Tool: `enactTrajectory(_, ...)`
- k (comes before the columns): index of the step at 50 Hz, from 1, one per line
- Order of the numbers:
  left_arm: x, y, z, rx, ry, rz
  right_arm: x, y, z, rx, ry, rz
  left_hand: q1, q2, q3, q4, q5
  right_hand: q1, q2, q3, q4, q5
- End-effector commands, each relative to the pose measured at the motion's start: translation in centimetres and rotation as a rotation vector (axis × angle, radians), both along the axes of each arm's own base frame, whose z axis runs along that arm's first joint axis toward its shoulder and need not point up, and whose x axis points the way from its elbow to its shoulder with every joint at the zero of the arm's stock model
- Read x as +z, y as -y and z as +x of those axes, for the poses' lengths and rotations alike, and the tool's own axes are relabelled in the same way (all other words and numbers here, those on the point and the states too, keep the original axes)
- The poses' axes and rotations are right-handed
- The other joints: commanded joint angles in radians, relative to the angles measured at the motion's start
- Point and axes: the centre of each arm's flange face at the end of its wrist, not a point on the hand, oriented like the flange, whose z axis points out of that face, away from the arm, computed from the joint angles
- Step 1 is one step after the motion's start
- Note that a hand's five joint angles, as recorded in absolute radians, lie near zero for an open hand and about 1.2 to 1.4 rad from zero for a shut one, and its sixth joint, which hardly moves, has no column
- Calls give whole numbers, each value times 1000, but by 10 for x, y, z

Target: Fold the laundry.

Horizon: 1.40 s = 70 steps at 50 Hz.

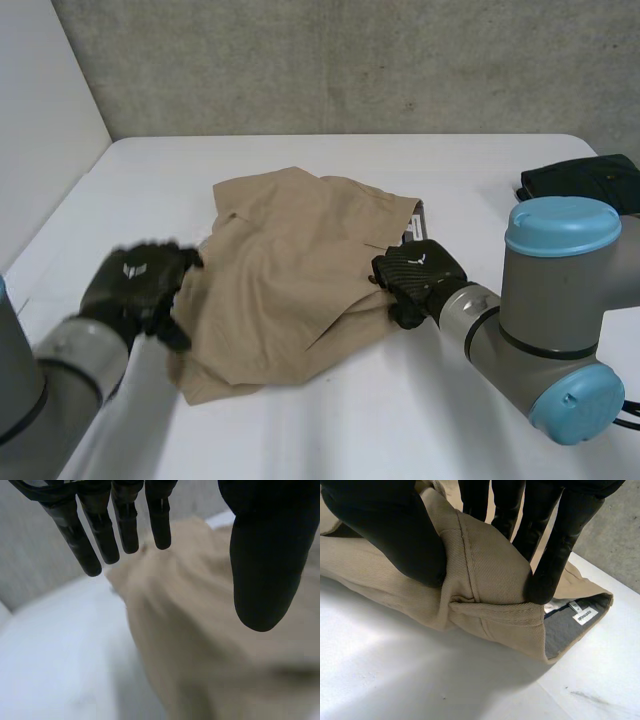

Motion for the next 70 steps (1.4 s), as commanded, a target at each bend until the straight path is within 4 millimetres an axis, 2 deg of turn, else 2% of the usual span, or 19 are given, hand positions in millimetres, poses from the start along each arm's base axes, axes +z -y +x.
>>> enactTrajectory(1,-25,0,11,62,-46,145,-1,-2,0,3,-3,4,38,38,39,36,30,395,226,218,198,231)
enactTrajectory(4,-36,11,11,69,-48,154,-2,-2,0,4,-4,7,-85,-85,-84,-87,-94,395,226,218,198,231)
enactTrajectory(17,-69,36,-4,45,-20,203,-6,-6,-3,4,-6,11,23,23,24,21,15,395,226,218,198,231)
enactTrajectory(20,-71,40,-10,30,-21,198,-3,-8,-4,14,-2,6,336,336,337,334,328,395,226,218,198,231)
enactTrajectory(24,-68,45,-16,15,-29,172,7,-9,-4,23,-2,-24,976,976,977,974,968,395,226,218,198,231)
enactTrajectory(28,-33,49,-25,-12,-66,65,41,-11,-6,40,0,-123,989,988,989,987,980,395,226,218,198,231)
enactTrajectory(29,0,49,-27,-25,-105,-36,51,-13,-7,45,-3,-151,989,988,989,987,980,395,226,218,198,231)
enactTrajectory(34,83,41,-24,-42,-190,-288,107,-22,-12,68,-31,-294,989,988,989,987,980,395,226,218,198,231)
enactTrajectory(37,119,33,-23,-71,-190,-372,141,-30,-16,76,-36,-355,989,988,989,987,980,395,226,218,198,231)
enactTrajectory(41,141,26,-26,-134,-149,-380,171,-35,-20,80,-38,-382,989,988,989,987,980,395,226,218,198,231)
enactTrajectory(45,152,29,-29,-162,-105,-405,187,-39,-22,85,-50,-371,989,988,989,987,980,395,226,218,198,231)
enactTrajectory(48,139,48,-35,-165,-47,-383,187,-39,-22,96,-83,-344,989,988,989,987,980,395,226,218,198,231)
enactTrajectory(55,91,92,-56,-195,64,-301,144,-5,-2,113,-155,-252,989,988,989,987,980,395,226,218,198,231)
enactTrajectory(57,71,110,-64,-210,112,-280,135,6,4,103,-133,-243,989,988,989,987,980,395,226,218,198,231)
enactTrajectory(60,64,140,-75,-204,138,-342,122,33,18,49,-7,-242,989,988,989,987,980,395,226,218,198,231)
enactTrajectory(62,71,154,-81,-189,132,-412,125,46,25,23,83,-270,989,988,989,987,980,395,226,218,198,231)
enactTrajectory(65,106,180,-87,-127,80,-601,141,68,34,-11,263,-359,989,988,989,987,980,395,226,218,198,231)
enactTrajectory(66,131,186,-89,-105,40,-713,152,77,41,-13,359,-430,989,988,989,987,980,395,226,218,198,231)
enactTrajectory(70,176,189,-94,-74,-80,-941,183,92,47,-7,561,-620,989,988,989,987,980,395,226,218,198,231)
